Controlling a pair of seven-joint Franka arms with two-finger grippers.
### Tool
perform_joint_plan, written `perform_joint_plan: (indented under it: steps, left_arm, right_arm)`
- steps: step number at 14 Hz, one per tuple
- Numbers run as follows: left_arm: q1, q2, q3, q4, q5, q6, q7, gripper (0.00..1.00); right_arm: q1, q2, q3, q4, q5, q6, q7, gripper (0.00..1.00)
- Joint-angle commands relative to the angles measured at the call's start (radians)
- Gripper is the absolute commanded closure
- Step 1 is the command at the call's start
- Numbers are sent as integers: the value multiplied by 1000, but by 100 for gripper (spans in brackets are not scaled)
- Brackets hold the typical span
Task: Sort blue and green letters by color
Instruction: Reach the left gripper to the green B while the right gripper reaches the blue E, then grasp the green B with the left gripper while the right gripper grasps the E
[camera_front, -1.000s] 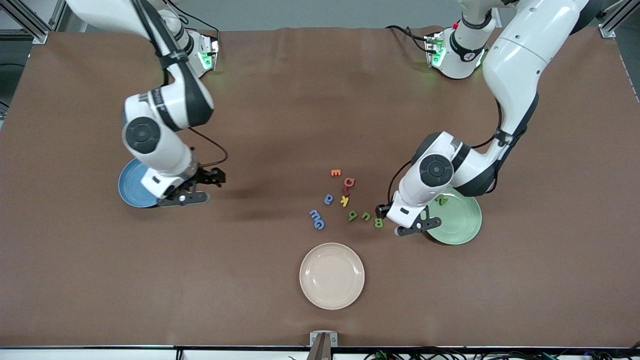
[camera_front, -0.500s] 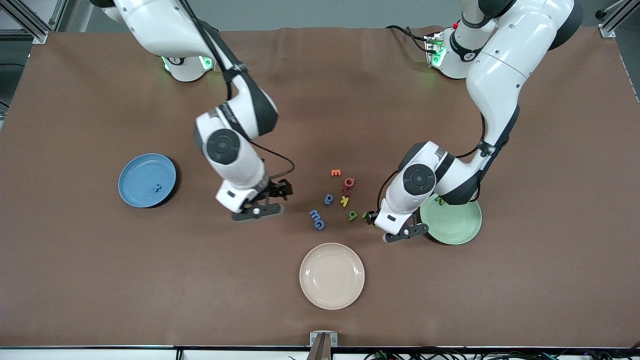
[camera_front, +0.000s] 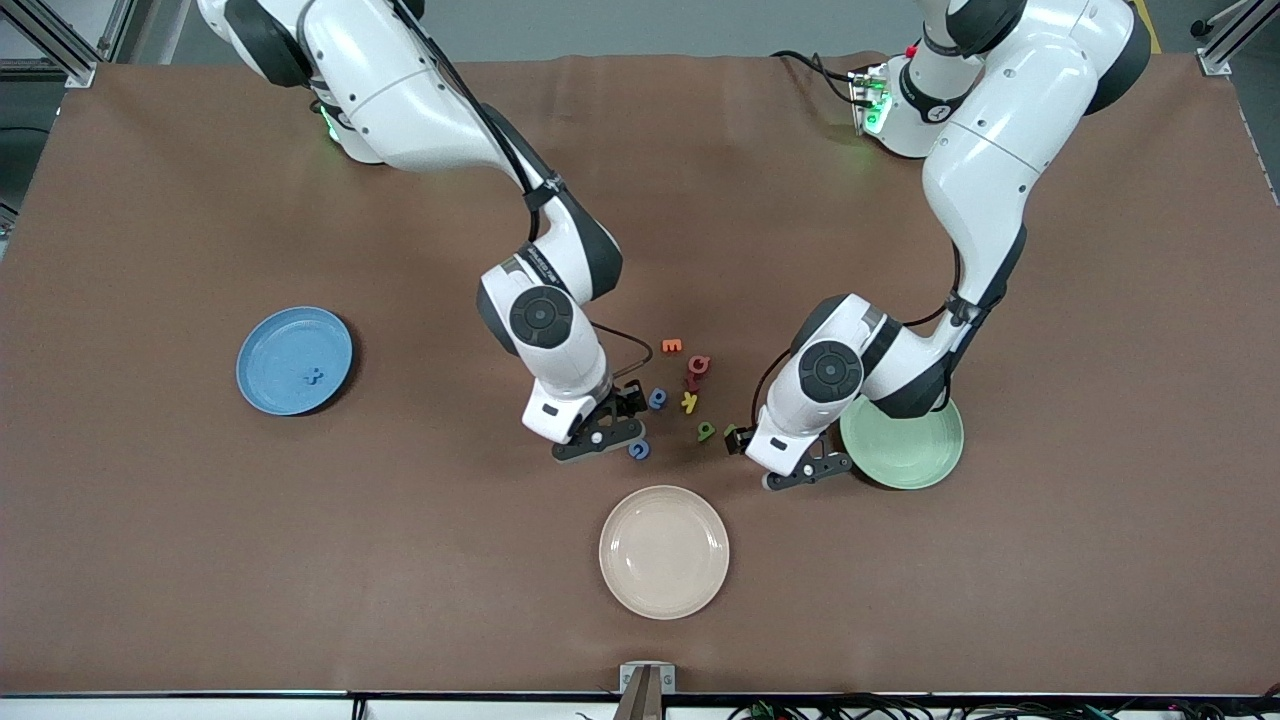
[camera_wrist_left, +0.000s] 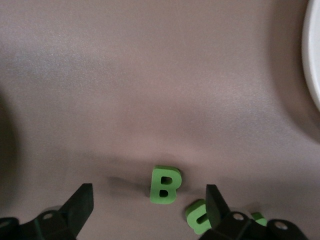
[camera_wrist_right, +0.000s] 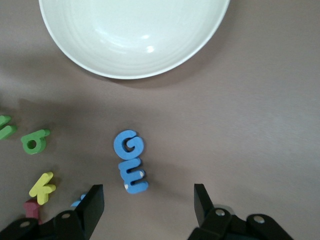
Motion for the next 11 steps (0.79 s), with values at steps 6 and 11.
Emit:
perform_joint_plan:
  steps: [6, 11]
  left_arm:
    - [-60, 28, 58, 47, 8, 6, -12, 9]
    - [-61, 30, 58, 46, 8, 6, -14, 32]
  right_arm:
    - [24, 77, -16, 68, -24, 6, 2, 26]
    - [43, 103, -18, 65, -23, 56, 25, 29]
